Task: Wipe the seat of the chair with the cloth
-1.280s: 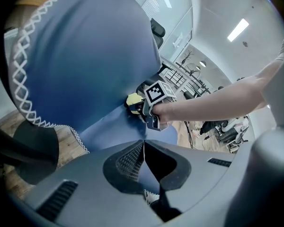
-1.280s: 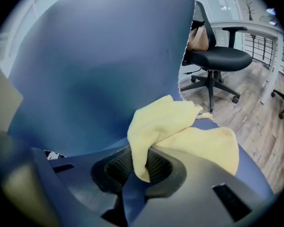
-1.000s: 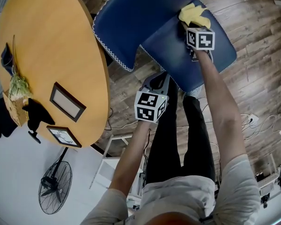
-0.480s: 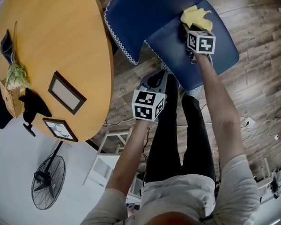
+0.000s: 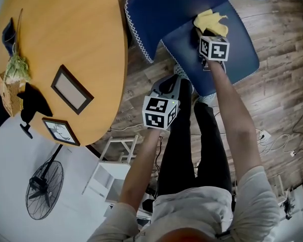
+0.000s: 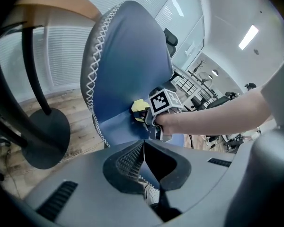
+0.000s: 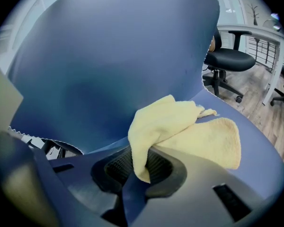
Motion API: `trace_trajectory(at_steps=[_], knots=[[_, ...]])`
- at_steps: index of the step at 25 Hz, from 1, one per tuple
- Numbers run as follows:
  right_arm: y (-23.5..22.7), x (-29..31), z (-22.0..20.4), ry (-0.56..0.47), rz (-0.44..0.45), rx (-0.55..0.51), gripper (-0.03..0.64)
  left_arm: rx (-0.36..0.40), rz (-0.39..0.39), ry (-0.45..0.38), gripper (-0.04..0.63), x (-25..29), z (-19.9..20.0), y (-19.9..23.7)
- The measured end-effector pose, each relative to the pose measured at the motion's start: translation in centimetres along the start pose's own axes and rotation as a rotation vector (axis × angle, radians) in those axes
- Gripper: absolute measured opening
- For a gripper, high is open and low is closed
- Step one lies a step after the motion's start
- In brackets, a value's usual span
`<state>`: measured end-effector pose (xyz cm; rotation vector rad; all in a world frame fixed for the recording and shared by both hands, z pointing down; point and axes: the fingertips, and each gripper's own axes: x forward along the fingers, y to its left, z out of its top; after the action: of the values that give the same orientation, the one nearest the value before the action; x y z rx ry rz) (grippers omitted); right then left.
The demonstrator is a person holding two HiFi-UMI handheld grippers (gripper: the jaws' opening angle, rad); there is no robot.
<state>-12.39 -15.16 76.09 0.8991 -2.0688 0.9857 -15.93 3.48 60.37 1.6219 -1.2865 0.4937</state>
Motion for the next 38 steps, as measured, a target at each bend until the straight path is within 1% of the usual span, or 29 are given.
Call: trace_trajectory(at_steps=[6, 8, 10, 12, 16, 20, 23, 26, 28, 32, 36, 38], knots=[[2.2, 0.2, -1.5, 0.008, 0.047, -0.026, 0.074, -0.036, 0.015, -0.007, 0.028, -0.3, -0.7, 0.2], [2.8, 0.3, -2.0, 0.010, 0.055, -0.019, 0.074, -0.043, 0.020, -0.005, 0.028, -0.1, -1.0, 0.5], [3.6, 0.2, -2.6, 0.017, 0.066, -0.014, 0.074, -0.058, 0.029, -0.006, 0.028, 0.1, -0.9, 1.1], [4.6, 0.1, -3.3, 0.029, 0.076, -0.032, 0.074, -0.070, 0.032, -0.014, 0.028, 0.2, -0.4, 1.6], [5.9, 0.0, -4.2, 0.044, 0.088, -0.050, 0.074, -0.053, 0.029, -0.035, 0.028, 0.2, 0.9, 2.1], [8.2, -0.2, -5.7, 0.083, 0.175, -0.165, 0.074, -0.061, 0.048, -0.047, 0.028, 0.6, 1.2, 2.4], [9.3, -0.5, -6.9, 0.106, 0.242, -0.236, 0.074, -0.080, 0.058, -0.041, 0.028, 1.0, 0.1, 1.5], [10.0, -0.8, -7.8, 0.153, 0.318, -0.274, 0.072, -0.124, 0.080, -0.050, 0.028, 1.7, -0.9, 0.6], [10.6, -1.2, -8.9, 0.196, 0.360, -0.331, 0.072, -0.164, 0.108, -0.061, 0.028, 1.9, -1.5, -0.1], [11.0, -1.5, -9.9, 0.269, 0.399, -0.480, 0.072, -0.213, 0.122, -0.112, 0.028, 2.4, -0.6, -1.8], [11.4, -2.4, -11.3, 0.353, 0.443, -0.616, 0.072, -0.222, 0.137, -0.134, 0.028, 2.5, 0.1, -2.8], [11.3, -3.1, -12.2, 0.398, 0.474, -0.663, 0.073, -0.232, 0.146, -0.142, 0.028, 2.3, 0.3, -3.0]])
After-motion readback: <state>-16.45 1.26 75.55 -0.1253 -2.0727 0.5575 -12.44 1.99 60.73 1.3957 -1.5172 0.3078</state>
